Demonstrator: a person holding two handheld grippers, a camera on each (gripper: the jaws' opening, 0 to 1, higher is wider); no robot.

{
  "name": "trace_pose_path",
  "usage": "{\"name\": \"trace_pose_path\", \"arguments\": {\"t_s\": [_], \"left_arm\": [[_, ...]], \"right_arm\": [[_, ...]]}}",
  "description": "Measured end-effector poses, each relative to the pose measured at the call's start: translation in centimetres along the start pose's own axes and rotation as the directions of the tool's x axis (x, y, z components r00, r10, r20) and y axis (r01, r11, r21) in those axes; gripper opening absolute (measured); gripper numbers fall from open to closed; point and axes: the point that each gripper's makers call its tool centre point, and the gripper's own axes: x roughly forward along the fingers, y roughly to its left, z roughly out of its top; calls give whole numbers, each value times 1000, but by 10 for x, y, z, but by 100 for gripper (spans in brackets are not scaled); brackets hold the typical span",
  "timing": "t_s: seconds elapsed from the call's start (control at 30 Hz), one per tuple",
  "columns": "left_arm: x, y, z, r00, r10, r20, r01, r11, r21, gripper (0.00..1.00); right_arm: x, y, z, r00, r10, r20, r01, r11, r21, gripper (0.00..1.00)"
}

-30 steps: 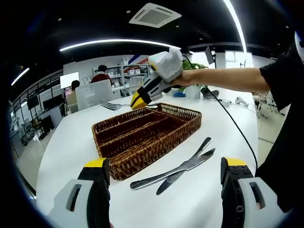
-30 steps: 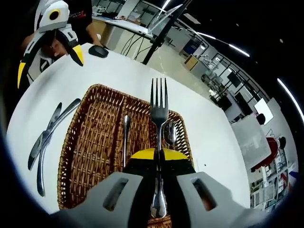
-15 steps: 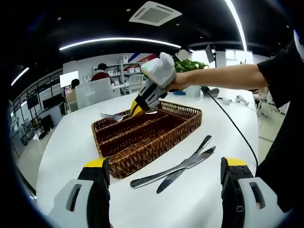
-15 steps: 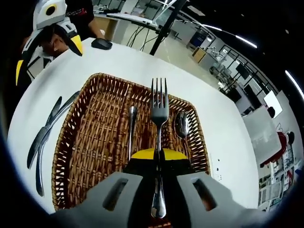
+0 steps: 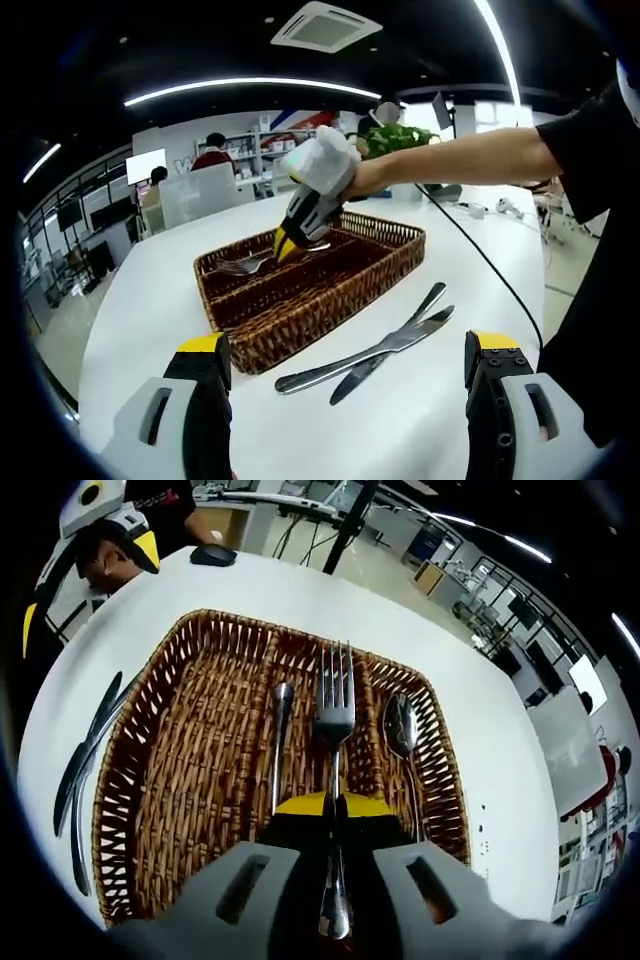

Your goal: Arrange the knives, forks, and spoons in their matching storage slots by inserting each utensil handle-first until every utensil is classified and aligned in the correct compartment

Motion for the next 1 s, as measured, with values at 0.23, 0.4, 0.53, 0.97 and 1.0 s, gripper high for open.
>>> {"name": "trace_pose_path", "arguments": {"t_s": [0.23,0.4,0.53,0.97,1.0], "left_arm": [[1,-2,-1,1000,-5,-5,5,1000,1,99],[2,-3,0,1000,-9,-5,9,1000,3,99],[3,-3,0,1000,-9,-7,9,1000,2,99],[4,-2,0,1000,-11,-6,11,1000,2,99],[4,-3,0,1000,-13,-6,13,1000,1,99]], "right_arm": [[8,4,-8,999,12,-42,-12,1000,1,2],[10,3,-11,999,13,-51,-13,1000,1,2],[12,6,-13,998,23,-60,-23,1000,-1,2],[7,4,-9,1000,1,-27,1,998,63,6],[5,4,-8,1000,-3,-20,5,997,79,7]]}}
